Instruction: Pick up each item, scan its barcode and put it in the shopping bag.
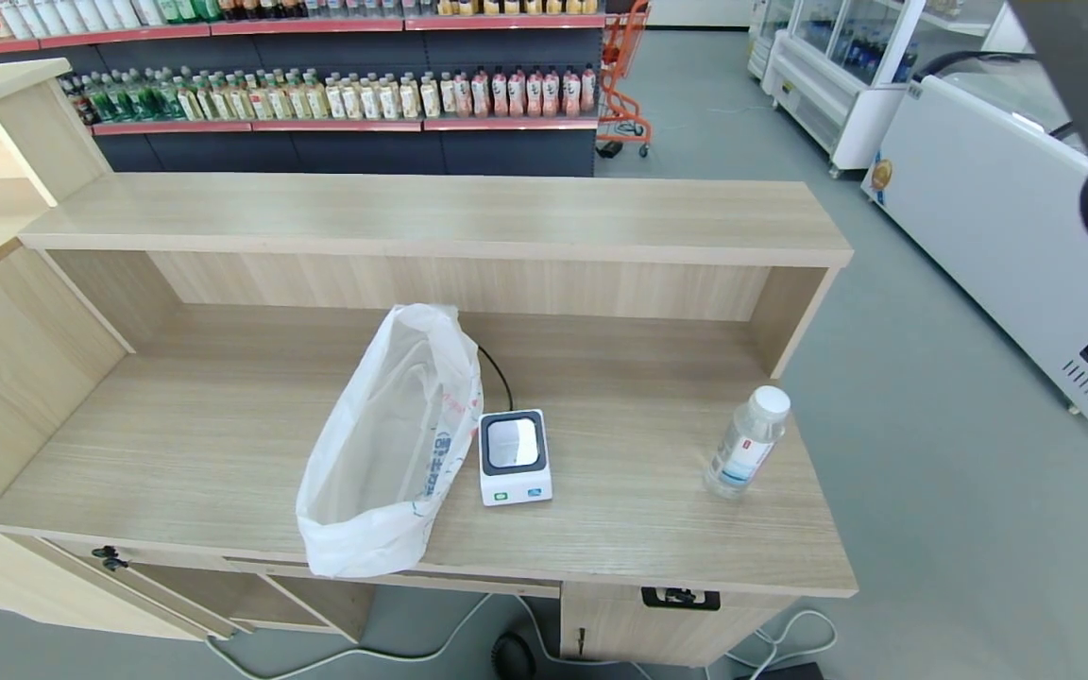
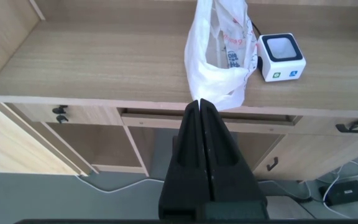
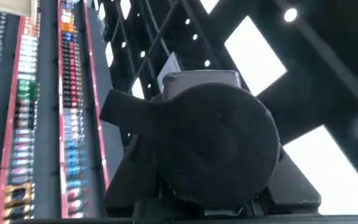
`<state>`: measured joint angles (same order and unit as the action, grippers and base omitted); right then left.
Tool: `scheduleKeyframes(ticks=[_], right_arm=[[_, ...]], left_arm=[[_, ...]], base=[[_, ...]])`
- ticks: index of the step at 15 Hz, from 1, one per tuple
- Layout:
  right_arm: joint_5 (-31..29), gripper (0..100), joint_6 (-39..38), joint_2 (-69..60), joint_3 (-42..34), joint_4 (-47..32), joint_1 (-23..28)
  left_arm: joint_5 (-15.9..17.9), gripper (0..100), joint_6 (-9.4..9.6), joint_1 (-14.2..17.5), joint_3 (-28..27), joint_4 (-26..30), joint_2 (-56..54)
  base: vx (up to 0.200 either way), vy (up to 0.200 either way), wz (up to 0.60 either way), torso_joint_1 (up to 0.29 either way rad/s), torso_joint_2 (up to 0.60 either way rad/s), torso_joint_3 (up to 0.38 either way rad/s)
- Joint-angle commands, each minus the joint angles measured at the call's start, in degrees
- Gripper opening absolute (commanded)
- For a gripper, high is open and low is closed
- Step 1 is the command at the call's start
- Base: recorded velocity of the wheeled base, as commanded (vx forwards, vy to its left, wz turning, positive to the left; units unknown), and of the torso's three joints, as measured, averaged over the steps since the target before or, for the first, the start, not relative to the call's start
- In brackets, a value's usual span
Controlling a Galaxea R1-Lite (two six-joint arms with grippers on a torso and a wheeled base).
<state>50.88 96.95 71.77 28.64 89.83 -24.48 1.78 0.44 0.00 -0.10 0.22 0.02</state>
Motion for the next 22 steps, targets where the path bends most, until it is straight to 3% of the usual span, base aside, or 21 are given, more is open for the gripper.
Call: scheduleKeyframes(ticks=[1,4,8,10,13,22], right_arm=[[2.55,0,5.97,0.92,-0.86,0.17,-3.12],[11.69,0,14.32,1.1,-0.86,-3.52,-7.43],[15.56,0,20.38,1.27,-0.86,-13.98,-9.71],[15.83,0,25.83,0.92,-0.77,-26.55,-9.71],[16.44,0,35.59,-0.75,0.28,-51.6,-9.71],[21.71,0,37.78,-6.46,1.42,-53.36,-9.62]], left_arm=[[0.07,0,0.0,0.0,0.01,-0.04,-0.02],[0.07,0,0.0,0.0,0.01,0.04,-0.02],[-0.02,0,0.0,0.0,0.01,0.04,-0.02],[-0.02,0,0.0,0.0,0.01,0.04,0.06],[-0.02,0,0.0,0.0,0.01,0.04,-0.02],[-0.02,0,0.0,0.0,0.01,-0.04,-0.02]], base=[[0.0,0.0,0.0,0.0,0.0,0.0],[0.0,0.0,0.0,0.0,0.0,0.0],[0.0,0.0,0.0,0.0,0.0,0.0],[0.0,0.0,0.0,0.0,0.0,0.0],[0.0,0.0,0.0,0.0,0.0,0.0],[0.0,0.0,0.0,0.0,0.0,0.0]])
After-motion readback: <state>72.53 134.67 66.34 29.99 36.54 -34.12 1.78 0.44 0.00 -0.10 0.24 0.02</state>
